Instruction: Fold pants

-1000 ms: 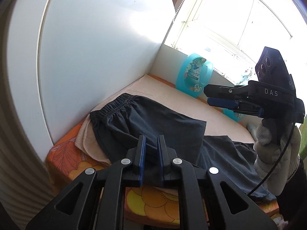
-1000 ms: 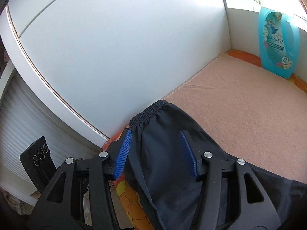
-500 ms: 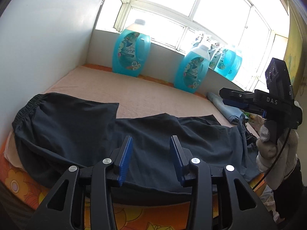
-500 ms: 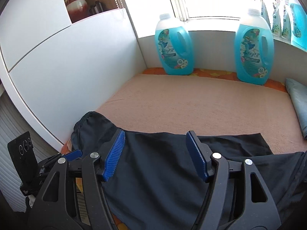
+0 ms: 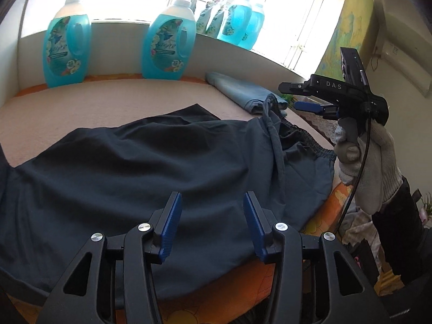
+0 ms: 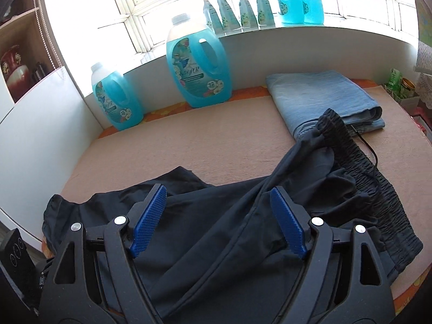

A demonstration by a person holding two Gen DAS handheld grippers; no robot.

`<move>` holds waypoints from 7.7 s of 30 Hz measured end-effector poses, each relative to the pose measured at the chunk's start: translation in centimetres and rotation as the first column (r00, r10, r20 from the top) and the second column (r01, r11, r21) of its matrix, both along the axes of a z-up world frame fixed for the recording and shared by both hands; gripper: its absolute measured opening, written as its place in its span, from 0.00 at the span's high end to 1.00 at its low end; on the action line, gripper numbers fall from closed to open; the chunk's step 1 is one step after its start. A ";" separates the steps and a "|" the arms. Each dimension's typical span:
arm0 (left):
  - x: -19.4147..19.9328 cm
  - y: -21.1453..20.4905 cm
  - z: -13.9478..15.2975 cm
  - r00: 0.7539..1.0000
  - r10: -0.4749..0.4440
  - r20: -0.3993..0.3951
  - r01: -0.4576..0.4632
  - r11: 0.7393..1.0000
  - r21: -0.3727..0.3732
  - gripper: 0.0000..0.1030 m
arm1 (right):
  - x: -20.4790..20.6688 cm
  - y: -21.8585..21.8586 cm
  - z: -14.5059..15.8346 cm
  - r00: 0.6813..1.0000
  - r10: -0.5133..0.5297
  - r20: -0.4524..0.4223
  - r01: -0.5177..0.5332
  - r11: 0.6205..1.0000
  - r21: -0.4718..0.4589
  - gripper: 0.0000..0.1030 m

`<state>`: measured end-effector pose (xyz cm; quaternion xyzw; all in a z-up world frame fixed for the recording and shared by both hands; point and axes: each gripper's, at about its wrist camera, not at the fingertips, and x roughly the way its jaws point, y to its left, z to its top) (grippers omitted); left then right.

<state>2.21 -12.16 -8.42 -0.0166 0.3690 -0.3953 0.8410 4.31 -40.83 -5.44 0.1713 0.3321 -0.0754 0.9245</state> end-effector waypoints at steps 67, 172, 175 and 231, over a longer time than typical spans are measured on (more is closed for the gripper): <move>-2.5 -9.7 -0.2 0.950 -0.311 0.010 0.308 0.944 0.117 0.96 | -13.4 -16.2 -10.2 0.931 -0.311 -0.193 0.365 0.812 0.455 0.94; 2.8 21.8 1.3 0.777 0.619 0.110 -0.629 0.772 0.097 0.56 | -3.4 -3.0 0.4 0.998 0.038 0.046 -0.035 0.998 -0.055 0.56; 3.3 24.5 0.7 0.721 0.685 0.107 -0.693 0.713 0.102 0.56 | 0.1 -2.5 -0.1 0.992 0.128 -0.021 -0.129 0.990 -0.051 0.56; 6.4 33.8 -4.9 0.546 0.828 0.132 -0.836 0.526 0.155 0.73 | 12.3 3.6 -6.1 0.937 0.245 -0.248 -0.278 0.955 -0.107 0.85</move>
